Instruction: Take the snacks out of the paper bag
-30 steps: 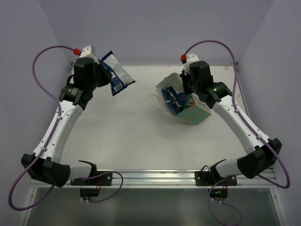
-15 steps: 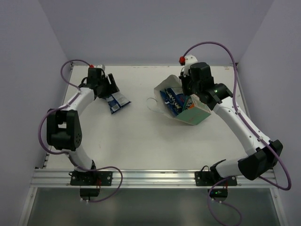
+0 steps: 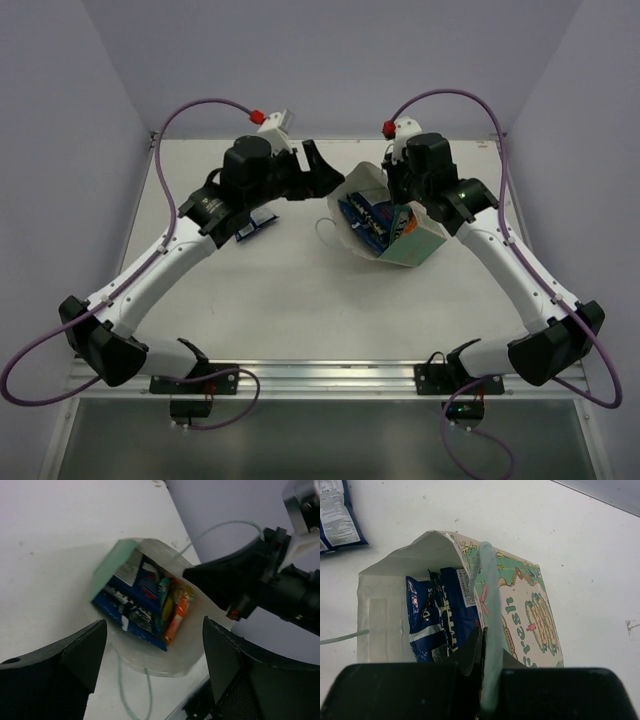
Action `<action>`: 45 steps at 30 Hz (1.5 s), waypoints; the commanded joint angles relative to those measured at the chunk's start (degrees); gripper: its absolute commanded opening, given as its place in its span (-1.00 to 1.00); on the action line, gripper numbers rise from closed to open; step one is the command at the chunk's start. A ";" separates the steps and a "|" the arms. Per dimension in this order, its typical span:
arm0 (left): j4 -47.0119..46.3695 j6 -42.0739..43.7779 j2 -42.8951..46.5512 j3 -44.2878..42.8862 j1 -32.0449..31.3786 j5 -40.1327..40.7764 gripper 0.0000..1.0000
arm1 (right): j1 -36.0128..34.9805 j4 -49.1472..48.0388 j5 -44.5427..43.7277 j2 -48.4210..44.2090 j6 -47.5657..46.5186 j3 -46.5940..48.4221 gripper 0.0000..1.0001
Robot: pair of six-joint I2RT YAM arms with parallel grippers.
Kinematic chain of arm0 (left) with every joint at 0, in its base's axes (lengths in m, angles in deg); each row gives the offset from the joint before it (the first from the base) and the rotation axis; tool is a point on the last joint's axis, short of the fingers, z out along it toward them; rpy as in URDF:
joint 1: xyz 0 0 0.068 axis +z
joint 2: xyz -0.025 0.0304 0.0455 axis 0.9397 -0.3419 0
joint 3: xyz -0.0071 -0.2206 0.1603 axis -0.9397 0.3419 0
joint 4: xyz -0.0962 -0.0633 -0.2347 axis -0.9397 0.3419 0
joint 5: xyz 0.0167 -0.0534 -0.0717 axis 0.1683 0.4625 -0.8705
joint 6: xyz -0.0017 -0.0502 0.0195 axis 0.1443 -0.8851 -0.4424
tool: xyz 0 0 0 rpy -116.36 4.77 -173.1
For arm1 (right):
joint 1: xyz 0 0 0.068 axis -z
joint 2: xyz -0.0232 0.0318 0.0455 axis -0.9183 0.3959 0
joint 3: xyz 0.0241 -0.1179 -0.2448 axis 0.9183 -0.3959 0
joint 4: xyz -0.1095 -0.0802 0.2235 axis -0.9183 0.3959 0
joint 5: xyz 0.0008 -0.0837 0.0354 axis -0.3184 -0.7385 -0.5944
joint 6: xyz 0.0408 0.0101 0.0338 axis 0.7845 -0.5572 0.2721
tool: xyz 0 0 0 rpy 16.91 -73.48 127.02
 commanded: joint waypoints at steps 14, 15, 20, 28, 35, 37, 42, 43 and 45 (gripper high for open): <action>-0.17 -11.29 -13.29 -3.41 -12.65 10.56 0.48 | -0.73 -4.72 -4.29 -1.79 5.99 -3.37 -1.00; -0.17 -11.12 -14.00 -3.58 -12.65 10.65 0.48 | -0.82 -4.89 -4.38 -1.88 6.34 -3.72 -1.00; -0.69 -11.03 -17.16 -5.08 -12.65 9.96 0.45 | -2.13 -5.77 -5.34 -2.15 8.28 -5.74 -1.00; -3.68 -14.18 -15.15 -3.94 -12.65 12.06 0.25 | -3.72 -6.83 -6.48 -3.02 10.04 -6.89 -1.00; -4.73 -17.44 -17.43 -2.36 -12.65 10.75 0.09 | -5.12 -7.00 -8.24 -3.29 9.95 -6.63 -1.00; -7.36 -18.06 -16.91 -1.22 -12.65 10.39 0.06 | -5.56 -6.74 -8.60 -3.11 9.95 -6.63 -1.00; -8.96 -18.41 -18.57 -2.17 -12.65 11.18 0.08 | -5.92 -7.00 -8.25 -3.29 10.21 -6.98 -1.00; -8.35 -18.50 -19.44 -3.40 -12.65 10.75 0.08 | -5.92 -6.92 -7.98 -3.20 10.30 -6.89 -1.00; -7.99 -18.58 -22.08 -4.46 -12.65 9.69 0.09 | -6.09 -6.91 -7.81 -3.11 10.47 -6.71 -1.00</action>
